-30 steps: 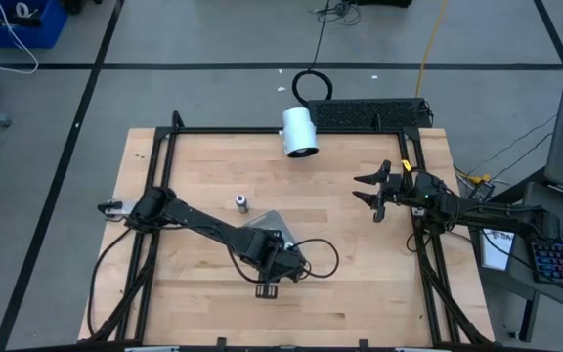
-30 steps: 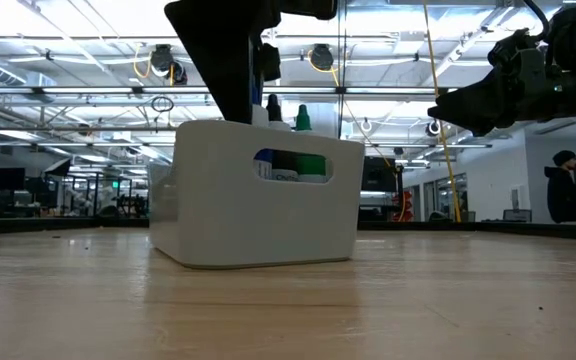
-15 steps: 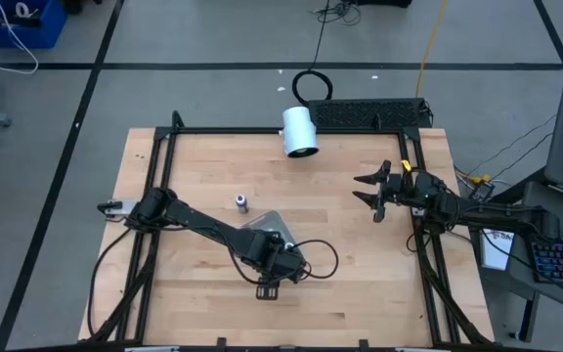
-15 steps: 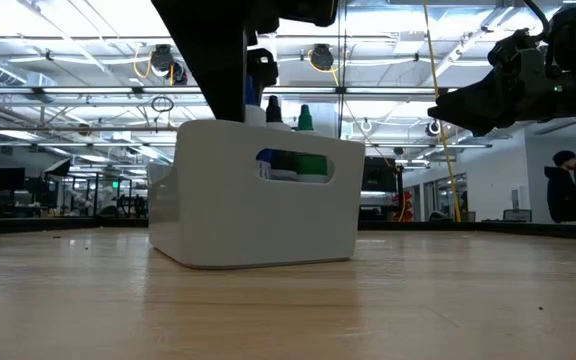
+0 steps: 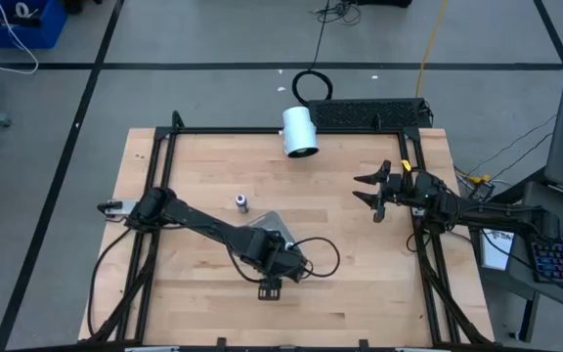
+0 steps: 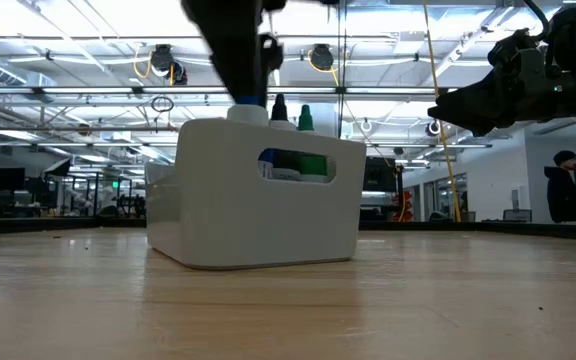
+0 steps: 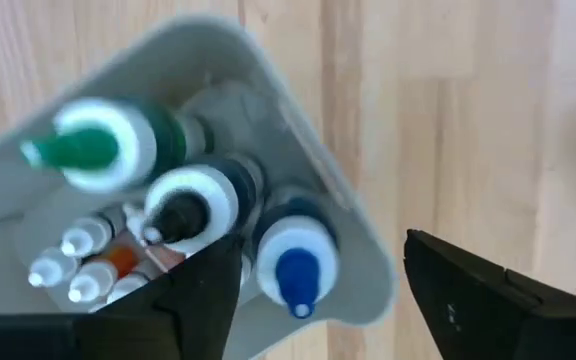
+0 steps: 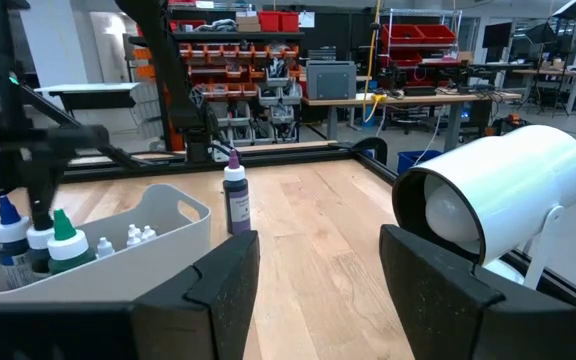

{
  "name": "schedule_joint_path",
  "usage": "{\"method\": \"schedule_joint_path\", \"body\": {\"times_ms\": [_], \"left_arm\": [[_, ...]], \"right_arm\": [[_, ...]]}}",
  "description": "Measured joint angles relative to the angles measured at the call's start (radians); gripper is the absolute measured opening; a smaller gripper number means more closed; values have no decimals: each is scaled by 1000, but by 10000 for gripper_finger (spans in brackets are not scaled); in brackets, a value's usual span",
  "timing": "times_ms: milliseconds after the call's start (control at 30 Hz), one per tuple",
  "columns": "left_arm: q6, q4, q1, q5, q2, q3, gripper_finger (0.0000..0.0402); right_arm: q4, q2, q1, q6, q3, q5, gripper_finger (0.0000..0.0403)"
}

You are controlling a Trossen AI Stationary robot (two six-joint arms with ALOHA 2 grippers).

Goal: Pick & Place food coloring
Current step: Put the large violet food coloring bottle into the gray bin

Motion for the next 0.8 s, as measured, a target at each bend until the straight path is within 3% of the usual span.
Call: {"method": "schedule_joint_path", "body": {"times_ms": [200,433,633,800], "left_arm": [[20,-109,-14,-27,-2,134,261],[29,-404,-16,-260,-11,244,244],[-43,-493,63,-341,-87,162,235],[-80,-425,172,-369,-225,-23,238]], "right_arm": [[0,0,0,0,0,0,196],[0,0,0,0,0,0,196],[0,0,0,0,0,0,196],[0,0,0,0,0,0,196]]}}
